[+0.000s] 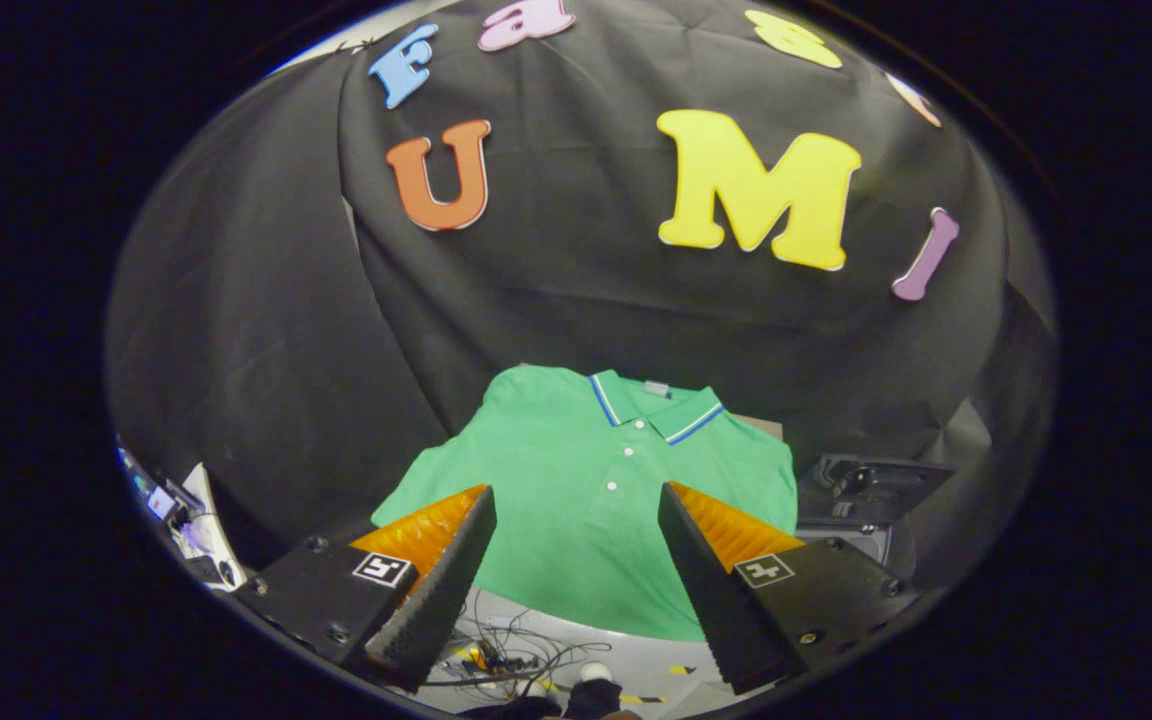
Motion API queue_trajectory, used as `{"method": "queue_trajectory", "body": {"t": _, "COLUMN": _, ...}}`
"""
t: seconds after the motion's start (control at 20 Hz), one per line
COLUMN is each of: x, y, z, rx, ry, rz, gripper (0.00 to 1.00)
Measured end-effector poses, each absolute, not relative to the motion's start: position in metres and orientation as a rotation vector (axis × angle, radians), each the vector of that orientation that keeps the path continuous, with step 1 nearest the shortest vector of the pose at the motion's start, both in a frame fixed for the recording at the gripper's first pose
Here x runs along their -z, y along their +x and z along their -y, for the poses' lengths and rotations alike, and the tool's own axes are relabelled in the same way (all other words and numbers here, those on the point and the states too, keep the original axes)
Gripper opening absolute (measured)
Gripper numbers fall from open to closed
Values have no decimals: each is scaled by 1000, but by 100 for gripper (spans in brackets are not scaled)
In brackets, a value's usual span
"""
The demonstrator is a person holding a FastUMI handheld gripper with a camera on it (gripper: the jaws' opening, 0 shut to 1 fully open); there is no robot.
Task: Put the clothes into the washing machine and then close the washing machine lid.
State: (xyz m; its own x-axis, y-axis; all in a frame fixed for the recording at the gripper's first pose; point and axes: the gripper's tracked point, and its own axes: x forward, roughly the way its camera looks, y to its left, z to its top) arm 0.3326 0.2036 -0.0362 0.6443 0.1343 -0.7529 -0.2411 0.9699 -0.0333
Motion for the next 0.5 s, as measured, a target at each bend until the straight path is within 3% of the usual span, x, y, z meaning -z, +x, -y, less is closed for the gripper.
{"method": "queue_trajectory", "body": {"t": 0.3, "x": 107, "y": 355, "z": -198, "rx": -119, "ry": -36, "rz": -1188, "gripper": 99}}
{"method": "queue_trajectory", "body": {"t": 0.5, "x": 143, "y": 379, "z": -186, "rx": -41, "ry": -27, "rz": -1257, "gripper": 98}}
